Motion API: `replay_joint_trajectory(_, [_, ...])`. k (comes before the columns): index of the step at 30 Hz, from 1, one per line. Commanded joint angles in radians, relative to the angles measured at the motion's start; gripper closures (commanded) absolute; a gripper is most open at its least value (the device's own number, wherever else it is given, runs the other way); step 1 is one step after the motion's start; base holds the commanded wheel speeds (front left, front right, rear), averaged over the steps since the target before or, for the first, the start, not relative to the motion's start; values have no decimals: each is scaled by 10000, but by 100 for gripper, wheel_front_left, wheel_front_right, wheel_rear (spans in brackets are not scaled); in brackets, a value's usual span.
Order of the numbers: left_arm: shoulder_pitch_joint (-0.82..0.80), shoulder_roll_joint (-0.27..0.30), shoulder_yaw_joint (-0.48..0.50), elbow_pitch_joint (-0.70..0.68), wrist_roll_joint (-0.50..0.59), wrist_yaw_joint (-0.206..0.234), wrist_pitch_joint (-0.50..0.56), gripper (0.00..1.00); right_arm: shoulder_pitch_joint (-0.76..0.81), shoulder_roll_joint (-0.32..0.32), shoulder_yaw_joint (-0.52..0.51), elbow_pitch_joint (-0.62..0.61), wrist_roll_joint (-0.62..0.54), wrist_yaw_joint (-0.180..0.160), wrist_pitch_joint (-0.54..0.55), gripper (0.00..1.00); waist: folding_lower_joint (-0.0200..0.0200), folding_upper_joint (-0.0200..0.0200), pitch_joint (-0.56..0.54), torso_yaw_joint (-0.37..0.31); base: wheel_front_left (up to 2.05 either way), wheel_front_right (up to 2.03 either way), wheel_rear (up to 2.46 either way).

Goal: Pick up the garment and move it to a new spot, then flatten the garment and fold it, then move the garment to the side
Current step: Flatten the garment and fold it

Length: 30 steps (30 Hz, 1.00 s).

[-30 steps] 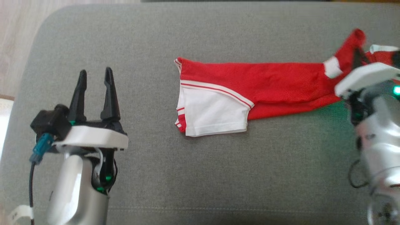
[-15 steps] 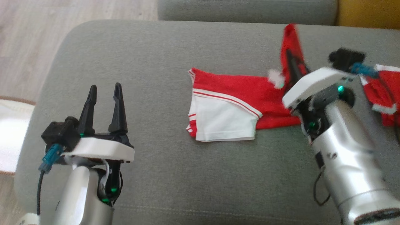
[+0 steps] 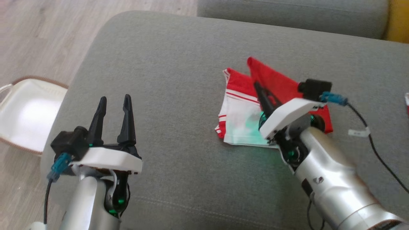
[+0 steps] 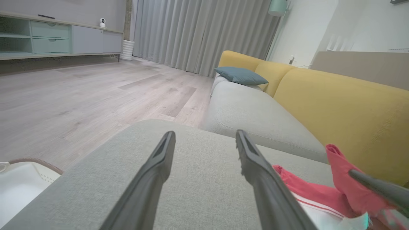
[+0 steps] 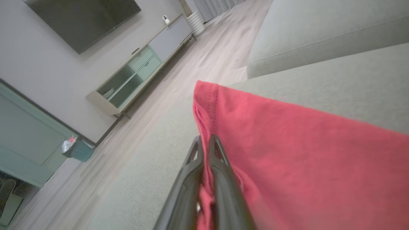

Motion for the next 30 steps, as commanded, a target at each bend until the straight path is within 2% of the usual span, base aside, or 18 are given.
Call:
replay_joint_trajectory(1, [-340,124,270,-311,-81,49,-51,0,-232,194,375,-146,163,65,-227,100,0,0,81,187,0,0,0])
replay_joint_trajectory(10, [-337,124,208,-309,-206,134,-51,0,-561,194,2024,1148,1502,65,-798,100,0,0,283,521,0,0,0])
replay_joint_trajectory(11, [-340,124,201,-307,-214,141,-51,0,-598,194,2228,1222,1651,65,-827,34,0,0,305,524,0,0,0])
replay_joint_trajectory(12, [-344,124,196,-304,-218,146,-51,0,-610,194,2435,1222,1850,65,-826,0,0,0,320,522,0,0,0])
replay_joint_trajectory(17, [-424,124,254,-298,-219,173,-51,0,-912,194,3408,1217,2839,65,-1209,0,0,0,319,285,0,0,0])
replay_joint_trajectory(21, [-424,124,300,-372,-230,159,-51,0,-1411,194,3762,1605,2913,65,-1635,0,0,0,232,-42,0,0,0])
replay_joint_trajectory(27, [-389,124,340,-584,-246,176,-51,0,-2325,194,3820,2633,1981,65,-2047,0,0,0,83,-711,0,0,0])
replay_joint_trajectory(30, [-396,124,384,-740,-248,198,-51,0,-2854,27,3330,3050,1103,65,-2083,0,0,0,44,-1063,0,0,0])
